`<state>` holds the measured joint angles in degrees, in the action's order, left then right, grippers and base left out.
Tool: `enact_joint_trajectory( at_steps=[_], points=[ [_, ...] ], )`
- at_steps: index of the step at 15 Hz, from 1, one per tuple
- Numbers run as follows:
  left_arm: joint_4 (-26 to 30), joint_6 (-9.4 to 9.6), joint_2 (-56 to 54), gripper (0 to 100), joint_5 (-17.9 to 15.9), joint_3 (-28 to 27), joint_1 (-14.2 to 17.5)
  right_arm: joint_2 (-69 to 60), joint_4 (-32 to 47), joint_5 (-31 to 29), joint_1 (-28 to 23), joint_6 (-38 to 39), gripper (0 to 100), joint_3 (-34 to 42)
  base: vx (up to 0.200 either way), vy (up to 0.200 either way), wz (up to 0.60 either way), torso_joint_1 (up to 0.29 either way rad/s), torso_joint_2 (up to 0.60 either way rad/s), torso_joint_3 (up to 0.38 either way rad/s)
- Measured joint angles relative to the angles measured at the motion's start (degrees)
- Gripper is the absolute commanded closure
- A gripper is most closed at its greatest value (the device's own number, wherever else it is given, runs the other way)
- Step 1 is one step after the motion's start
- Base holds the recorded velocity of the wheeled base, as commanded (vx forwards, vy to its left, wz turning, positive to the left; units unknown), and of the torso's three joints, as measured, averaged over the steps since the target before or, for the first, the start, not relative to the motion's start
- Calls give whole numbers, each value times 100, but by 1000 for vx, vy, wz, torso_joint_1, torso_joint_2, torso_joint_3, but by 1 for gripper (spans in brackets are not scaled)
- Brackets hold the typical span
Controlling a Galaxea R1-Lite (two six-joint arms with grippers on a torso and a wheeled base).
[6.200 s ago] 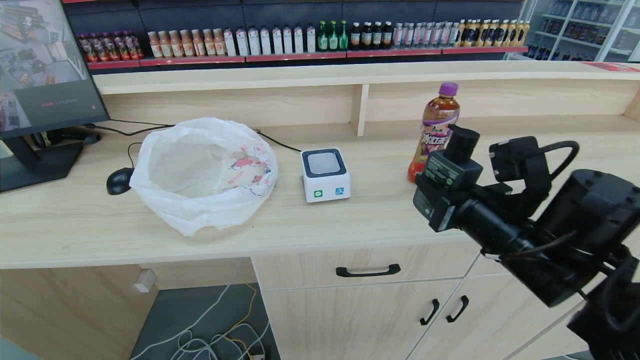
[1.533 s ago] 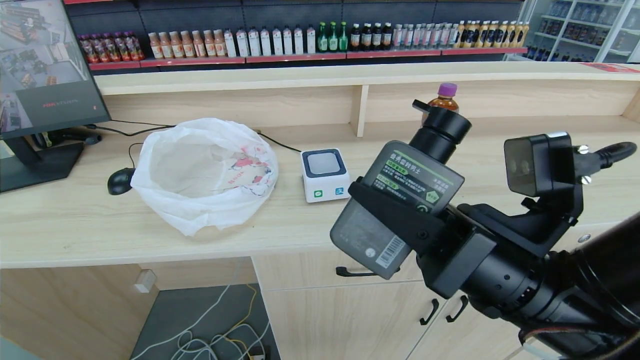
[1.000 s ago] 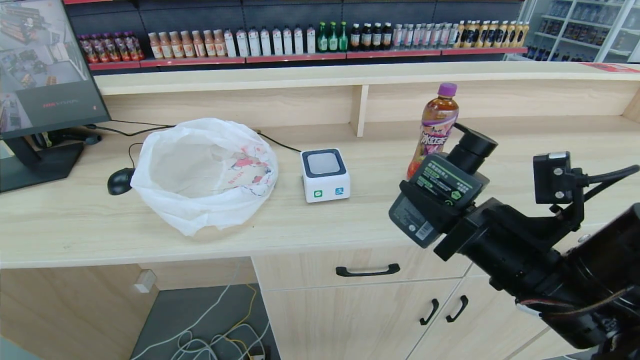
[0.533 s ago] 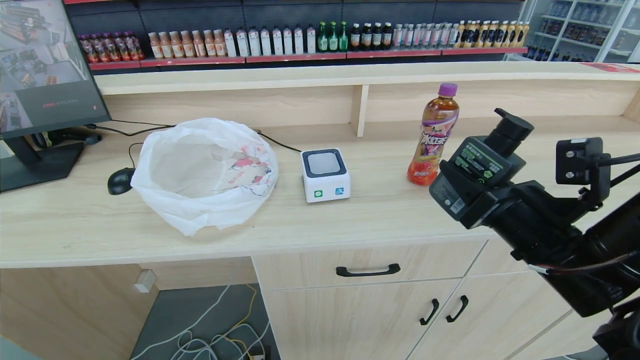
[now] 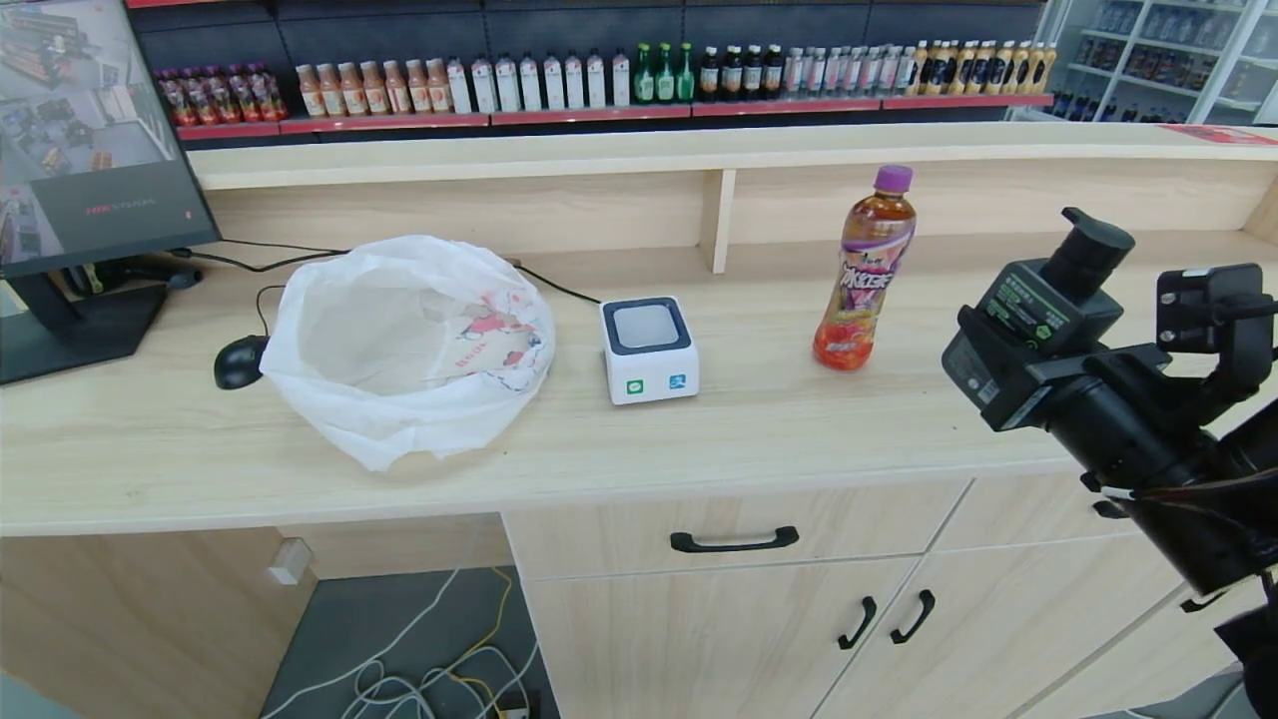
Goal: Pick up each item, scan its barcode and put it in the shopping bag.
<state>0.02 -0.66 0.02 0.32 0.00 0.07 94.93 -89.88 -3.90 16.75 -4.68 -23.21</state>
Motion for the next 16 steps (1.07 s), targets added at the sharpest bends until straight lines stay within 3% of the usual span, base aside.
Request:
enact_joint_trajectory(
  at_steps=[2,14,16],
  points=[
    [-2,-5,0,0,0,0,-5,9,-4,2,-41,-13,100,-51,0,0,0,0,0,0],
    [9,-40,-2,0,1,0,-2,187,-6,2,-22,189,100,-143,0,200,0,4,0,3],
    [7,-10,0,0,0,0,0,260,-9,5,-18,189,100,-283,0,0,0,0,0,0]
  ],
)
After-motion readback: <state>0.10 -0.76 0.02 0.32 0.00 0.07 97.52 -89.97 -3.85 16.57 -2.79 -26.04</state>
